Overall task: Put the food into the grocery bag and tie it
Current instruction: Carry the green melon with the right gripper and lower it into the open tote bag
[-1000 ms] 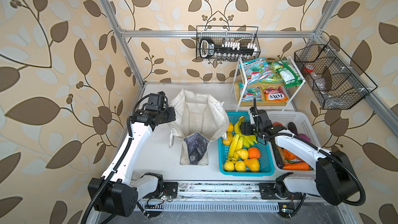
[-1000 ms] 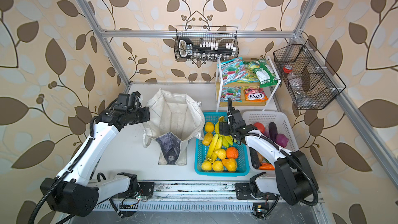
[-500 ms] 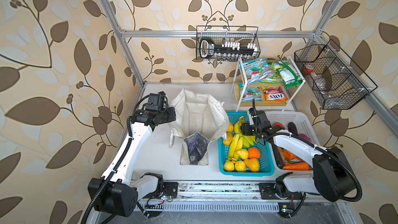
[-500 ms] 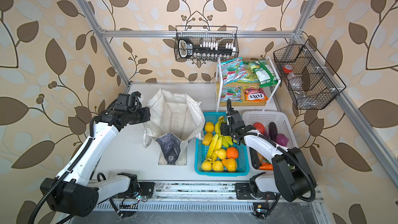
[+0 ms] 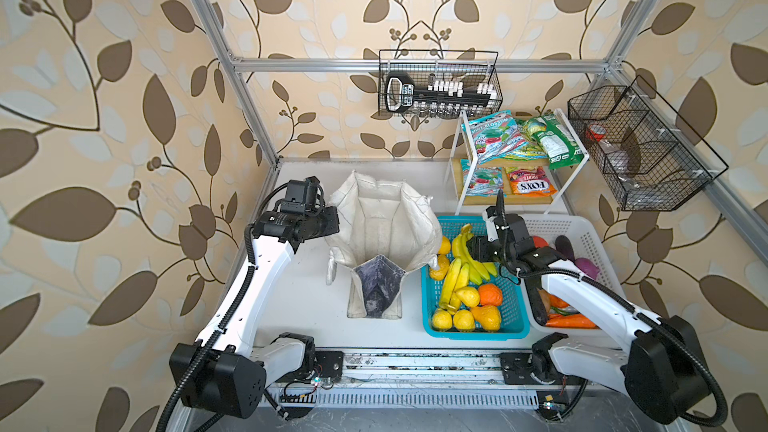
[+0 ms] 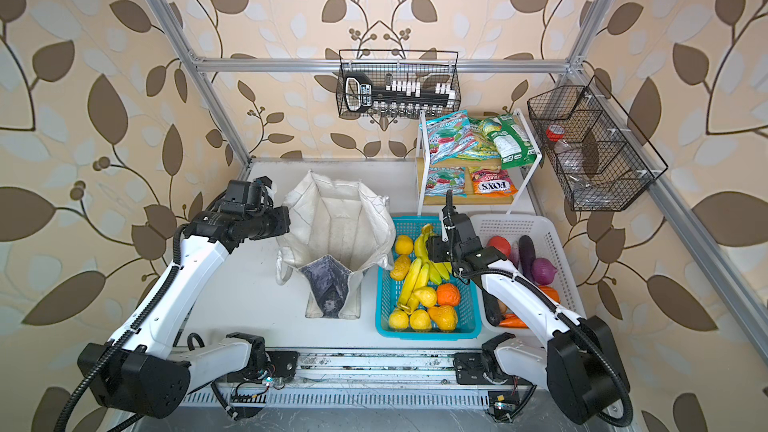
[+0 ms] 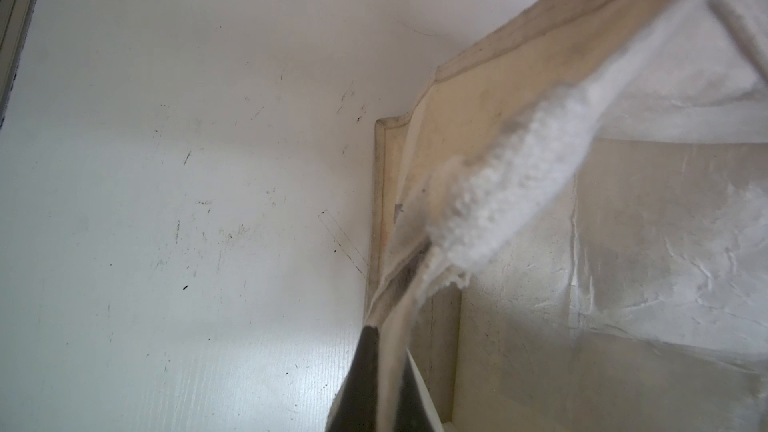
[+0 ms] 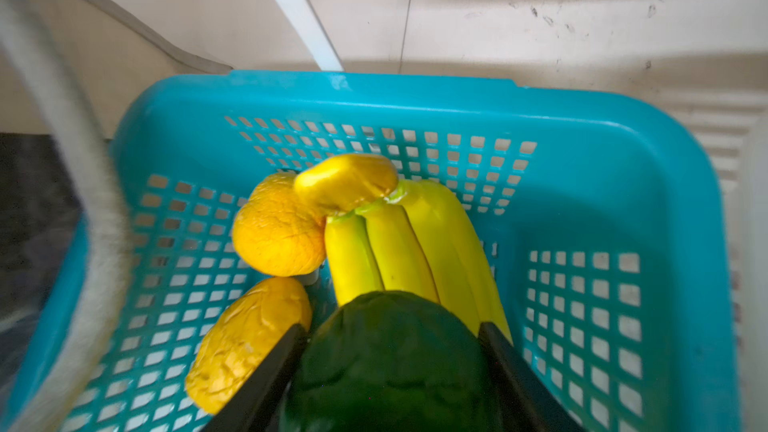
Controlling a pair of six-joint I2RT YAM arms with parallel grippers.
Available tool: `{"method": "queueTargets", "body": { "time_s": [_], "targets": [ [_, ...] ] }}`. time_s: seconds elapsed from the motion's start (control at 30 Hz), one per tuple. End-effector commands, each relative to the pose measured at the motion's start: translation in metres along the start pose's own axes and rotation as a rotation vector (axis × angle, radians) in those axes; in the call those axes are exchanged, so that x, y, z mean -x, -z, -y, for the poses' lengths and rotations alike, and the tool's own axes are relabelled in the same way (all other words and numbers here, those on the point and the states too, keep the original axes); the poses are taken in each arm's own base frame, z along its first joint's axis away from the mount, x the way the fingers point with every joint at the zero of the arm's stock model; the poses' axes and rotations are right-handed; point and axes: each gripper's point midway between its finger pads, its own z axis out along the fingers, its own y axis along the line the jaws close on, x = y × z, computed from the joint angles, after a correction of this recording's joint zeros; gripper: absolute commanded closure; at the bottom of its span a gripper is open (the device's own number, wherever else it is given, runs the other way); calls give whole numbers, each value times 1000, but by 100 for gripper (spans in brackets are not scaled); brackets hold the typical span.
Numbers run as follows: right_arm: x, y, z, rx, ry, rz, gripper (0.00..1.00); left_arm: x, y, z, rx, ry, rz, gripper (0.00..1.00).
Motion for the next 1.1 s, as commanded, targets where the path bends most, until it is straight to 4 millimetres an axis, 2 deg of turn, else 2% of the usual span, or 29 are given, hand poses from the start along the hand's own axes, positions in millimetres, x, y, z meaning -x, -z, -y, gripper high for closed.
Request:
{"method": "queueTargets", "body": {
  "time_s": [0.0,0.1,0.17,0.47,0.53,0.6,0.77,0.9,1.07],
  "targets": [
    [15,25,-16,44,50,14,46,3,5,3,-25,-8,25,100],
    [35,49,-25,32,92,50,46,4,6,3,-29,-11,31,100],
    [49,66,-39,57,115,84,47,4,7,3,-30,-10,34,100],
    [106,124,-131,168,259,221,48,3,3,4,-34,-9,20,100],
    [116,129,-152,210,273,241,48,2,3,5,-37,-11,16,100],
    [122,125,-172,238,296,240,48,2,4,3,-22,-15,18,100],
    [130,111,-229,282,415,219,48,0,2,13,-83,-13,-1,100],
    [119,86,-268,335,466,153,47,1,4,16,-99,-12,4,100],
    [106,51,-297,373,489,88,47,1,6,32,-193,-7,-9,100]
  ]
}}
